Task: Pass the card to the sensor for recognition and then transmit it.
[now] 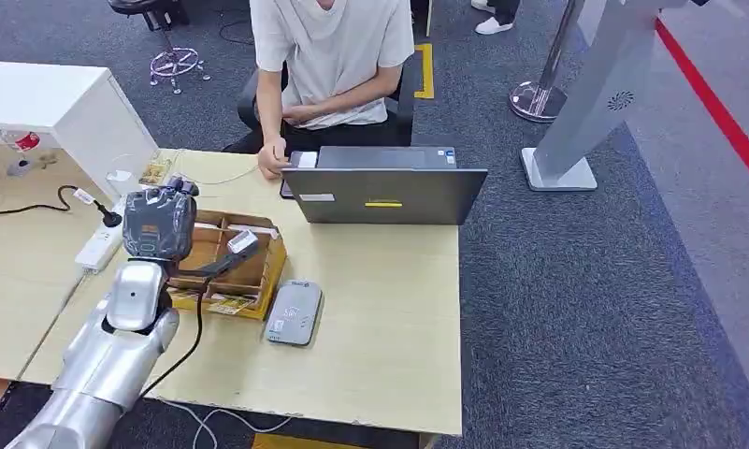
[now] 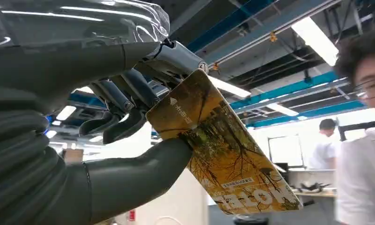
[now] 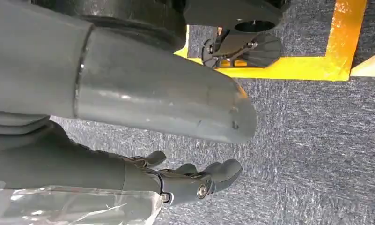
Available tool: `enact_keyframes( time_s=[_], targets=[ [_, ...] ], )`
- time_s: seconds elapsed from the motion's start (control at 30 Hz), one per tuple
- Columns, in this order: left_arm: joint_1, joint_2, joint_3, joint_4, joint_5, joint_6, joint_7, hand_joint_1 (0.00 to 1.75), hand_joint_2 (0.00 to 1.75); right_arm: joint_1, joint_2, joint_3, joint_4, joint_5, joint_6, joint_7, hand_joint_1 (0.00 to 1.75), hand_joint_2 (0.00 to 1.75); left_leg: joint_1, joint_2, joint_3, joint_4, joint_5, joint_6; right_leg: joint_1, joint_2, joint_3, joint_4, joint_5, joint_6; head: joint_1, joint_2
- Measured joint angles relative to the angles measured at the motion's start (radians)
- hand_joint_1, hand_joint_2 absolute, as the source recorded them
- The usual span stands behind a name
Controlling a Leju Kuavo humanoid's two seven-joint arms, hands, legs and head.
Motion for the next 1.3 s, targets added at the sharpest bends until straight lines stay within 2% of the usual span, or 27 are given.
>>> enact_keyframes(
  time_s=[0.23, 0.33, 0.4, 0.53, 0.6, 0.7, 0.87, 1.17, 1.3],
  targets=[
    [0.051, -0.061, -0.268, -0.140, 0.000, -0.054, 0.114, 1.75, 1.75, 0.000, 0.003, -0.019, 0.000, -0.011, -0.013, -0.001, 0.00, 0.00, -0.002, 0.000, -0.001, 0.000, 0.000, 0.000, 0.000, 0.000, 0.000, 0.000, 0.000, 0.001, 0.001, 0.000],
    [0.069, -0.086, -0.345, -0.164, 0.000, -0.074, 0.117, 1.75, 1.75, 0.000, 0.003, -0.027, 0.000, -0.014, -0.015, -0.002, 0.00, 0.00, -0.002, 0.000, -0.001, 0.000, 0.000, 0.000, 0.000, 0.000, 0.000, 0.000, 0.000, 0.001, 0.000, 0.000],
    [0.083, -0.107, -0.353, -0.168, 0.000, -0.112, 0.092, 1.75, 1.75, 0.000, 0.003, -0.032, 0.000, -0.017, -0.015, -0.002, 0.00, 0.00, -0.002, 0.000, -0.001, 0.000, 0.000, 0.000, 0.000, 0.000, 0.000, 0.000, 0.000, 0.001, 0.000, 0.000],
    [0.092, -0.146, -0.353, -0.151, 0.003, -0.319, 0.045, 1.75, 1.75, 0.000, 0.003, -0.047, 0.000, -0.026, -0.015, -0.002, 0.00, 0.00, -0.001, 0.000, -0.001, 0.000, 0.000, 0.000, 0.000, 0.000, 0.000, 0.000, 0.000, 0.000, 0.000, 0.000],
    [0.094, -0.157, -0.352, -0.130, 0.003, -0.360, 0.045, 1.75, 1.75, 0.000, 0.003, -0.054, 0.000, -0.029, -0.015, -0.001, 0.00, 0.00, -0.001, 0.000, -0.001, 0.000, 0.000, 0.000, 0.000, 0.000, 0.000, 0.000, 0.000, 0.000, 0.000, 0.000],
    [0.097, -0.171, -0.352, -0.101, 0.002, -0.383, 0.053, 1.75, 1.75, 0.000, 0.003, -0.060, 0.000, -0.032, -0.015, 0.000, 0.00, 0.00, -0.001, 0.000, -0.001, 0.000, 0.000, 0.000, 0.000, 0.000, 0.000, 0.000, 0.000, 0.000, 0.000, 0.000],
    [0.114, -0.184, -0.352, -0.078, 0.000, -0.414, 0.104, 1.75, 1.75, 0.000, 0.003, -0.075, 0.000, -0.035, -0.016, 0.002, 0.00, 0.00, -0.001, 0.000, -0.001, 0.000, 0.000, 0.000, 0.000, 0.000, 0.000, 0.000, 0.000, 0.000, 0.000, 0.000],
    [0.118, -0.180, -0.352, -0.058, 0.000, -0.454, 0.213, 1.75, 1.75, 0.000, 0.003, -0.083, 0.000, -0.029, -0.016, 0.004, 0.00, 0.00, -0.001, 0.000, -0.001, 0.000, 0.000, 0.000, 0.000, 0.000, 0.000, 0.000, 0.000, 0.000, 0.000, 0.000],
    [0.120, -0.174, -0.352, -0.054, 0.000, -0.456, 0.241, 1.75, 1.75, 0.000, 0.003, -0.085, 0.000, -0.029, -0.017, 0.006, 0.00, 0.00, -0.001, 0.000, -0.001, 0.000, 0.000, 0.000, 0.000, 0.000, 0.000, 0.000, 0.000, 0.000, 0.000, 0.000]
  ],
)
